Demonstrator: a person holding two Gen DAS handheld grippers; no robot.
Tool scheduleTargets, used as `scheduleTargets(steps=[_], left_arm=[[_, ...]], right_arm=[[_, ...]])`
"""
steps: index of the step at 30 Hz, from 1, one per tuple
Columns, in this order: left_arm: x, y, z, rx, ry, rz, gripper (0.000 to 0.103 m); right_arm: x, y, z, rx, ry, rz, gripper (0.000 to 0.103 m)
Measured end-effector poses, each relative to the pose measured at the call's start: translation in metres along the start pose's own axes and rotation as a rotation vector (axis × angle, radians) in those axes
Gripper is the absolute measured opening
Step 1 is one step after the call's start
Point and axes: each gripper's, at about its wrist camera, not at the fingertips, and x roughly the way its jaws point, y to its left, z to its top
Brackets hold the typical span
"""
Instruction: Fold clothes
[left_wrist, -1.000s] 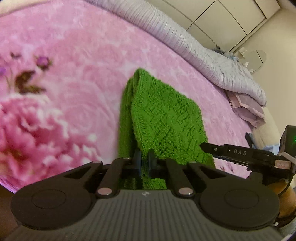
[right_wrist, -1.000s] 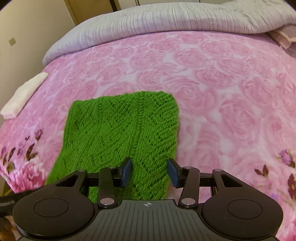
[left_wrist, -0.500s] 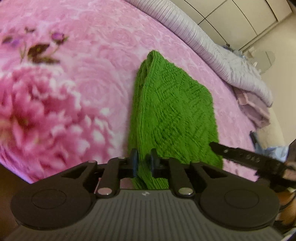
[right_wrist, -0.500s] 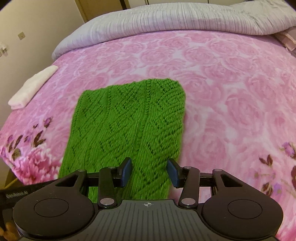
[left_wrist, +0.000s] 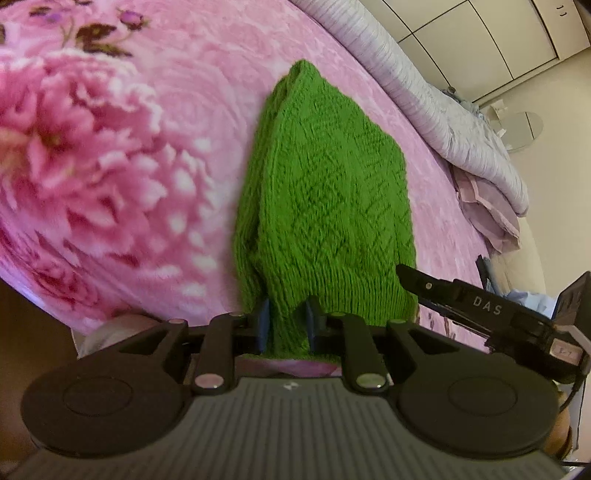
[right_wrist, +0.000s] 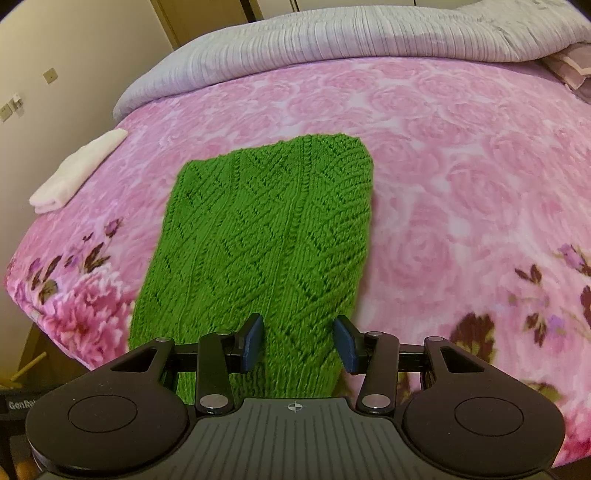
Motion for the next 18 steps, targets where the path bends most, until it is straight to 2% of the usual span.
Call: scheduleTargets(steps=[1,5,11,14,18], left_arm=[[0.000,-0.002,-0.002,0.017,-0.014,0.010,0.005],[-0.012,-0.010,-0.008,0.112,-0.081,0.087,0.004],[-0.001,0.005,-0.015,0.075,-0.069,0.103,0.006],[-0.002,-0.005,-0.014,0.117,-0.071,0.123,0.005],[-0.020,-0.010,-0.012,0.111,-0.080,0.083,0.005]], right_arm=[[0.000,0.001,-0.002,-0.004,0.002,0.000,0.047],[-0.004,0.011,-0.009,-0.047,0.000,-0.017,0.047],[0.003,0.016,-0.019,-0.068,0.021,-0.026,0.047],[0.004,0.013,-0.022,-0.071,0.014,-0.032,0.047],[-0.011,0.014,-0.024,-0.076,-0.020,-0.023,0.047]])
